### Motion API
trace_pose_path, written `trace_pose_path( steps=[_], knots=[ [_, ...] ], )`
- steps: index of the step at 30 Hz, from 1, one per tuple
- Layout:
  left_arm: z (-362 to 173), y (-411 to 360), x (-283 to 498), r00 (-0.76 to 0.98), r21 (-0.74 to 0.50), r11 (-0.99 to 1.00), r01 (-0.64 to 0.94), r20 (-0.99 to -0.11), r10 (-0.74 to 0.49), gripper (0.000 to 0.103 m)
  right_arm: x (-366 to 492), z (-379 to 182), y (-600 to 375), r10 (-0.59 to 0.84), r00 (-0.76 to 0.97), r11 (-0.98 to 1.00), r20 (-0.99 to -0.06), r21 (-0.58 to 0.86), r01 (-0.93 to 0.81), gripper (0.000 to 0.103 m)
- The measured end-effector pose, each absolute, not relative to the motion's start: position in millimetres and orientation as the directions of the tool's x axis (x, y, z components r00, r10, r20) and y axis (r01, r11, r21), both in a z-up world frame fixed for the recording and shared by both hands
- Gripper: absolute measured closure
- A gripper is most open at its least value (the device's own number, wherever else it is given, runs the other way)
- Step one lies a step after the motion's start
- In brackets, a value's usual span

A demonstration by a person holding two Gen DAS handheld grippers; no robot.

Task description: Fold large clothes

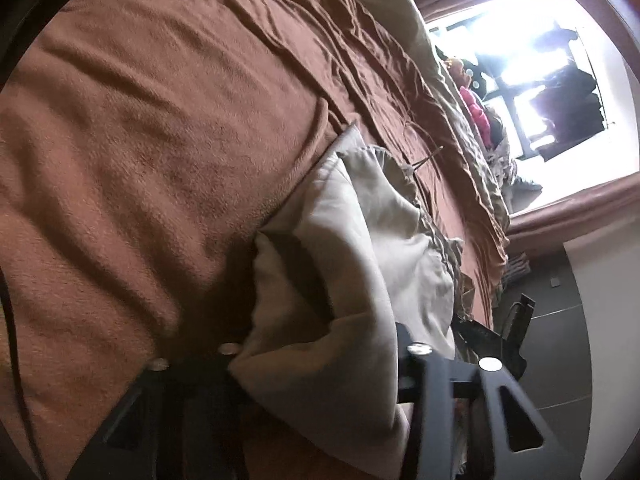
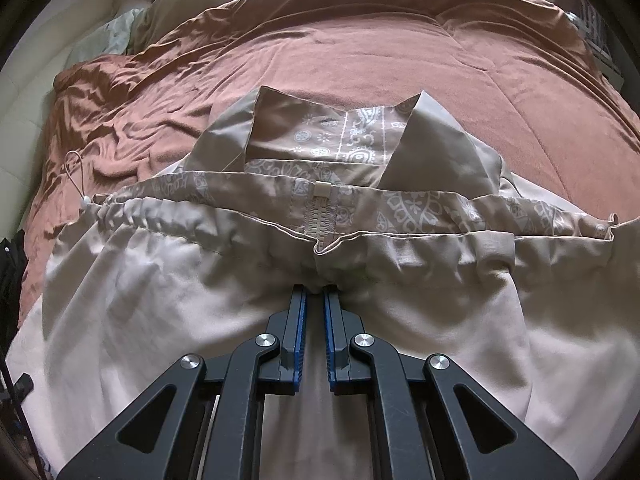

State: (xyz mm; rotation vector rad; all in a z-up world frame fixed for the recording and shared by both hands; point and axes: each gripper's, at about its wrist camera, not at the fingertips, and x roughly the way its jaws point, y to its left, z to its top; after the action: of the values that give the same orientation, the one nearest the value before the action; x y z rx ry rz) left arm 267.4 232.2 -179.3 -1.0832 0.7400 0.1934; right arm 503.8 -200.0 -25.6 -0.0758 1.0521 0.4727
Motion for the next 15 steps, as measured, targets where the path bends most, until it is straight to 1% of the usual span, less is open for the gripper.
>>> trace_pose_path(
  steps=[1, 2, 5, 7, 10, 12, 15],
  knots=[
    [-179, 232, 266, 0.747, -0.729, 0.479, -0.489, -0.633, -0.202, 0.075, 504, -25, -199, 0.333, 0.404, 0.9, -0.852, 0.16, -0.404, 0.1],
    [-179, 232, 264, 0.748, -0.731, 0.479, -0.487, -0.631, -0.203, 0.081, 504, -23, -198, 0.327, 0.402, 0.903, -0.855, 0.157, -0.4, 0.1],
    [-172, 229, 264, 0.76, -0.737, 0.486, -0.47, -0.618, -0.203, 0.088, 503, -15, -202, 0.333, 0.387, 0.9, -0.859, 0.168, -0.402, 0.099],
    [-159, 224, 266, 0.772, -0.735, 0.517, -0.44, -0.603, -0.2, 0.09, 495, 1, -216, 0.335, 0.426, 0.908, -0.84, 0.167, -0.384, 0.099],
    [-133, 213, 271, 0.798, -0.741, 0.557, -0.375, -0.564, -0.212, 0.091, 478, 25, -235, 0.368, 0.456, 0.897, -0.811, 0.179, -0.405, 0.099],
    [-116, 206, 276, 0.811, -0.74, 0.582, -0.337, -0.542, -0.22, 0.091, 462, 38, -248, 0.389, 0.458, 0.887, -0.799, 0.189, -0.422, 0.095],
    [-86, 189, 287, 0.826, -0.733, 0.623, -0.275, -0.511, -0.237, 0.092, 435, 49, -266, 0.417, 0.446, 0.87, -0.792, 0.206, -0.447, 0.095]
  ],
)
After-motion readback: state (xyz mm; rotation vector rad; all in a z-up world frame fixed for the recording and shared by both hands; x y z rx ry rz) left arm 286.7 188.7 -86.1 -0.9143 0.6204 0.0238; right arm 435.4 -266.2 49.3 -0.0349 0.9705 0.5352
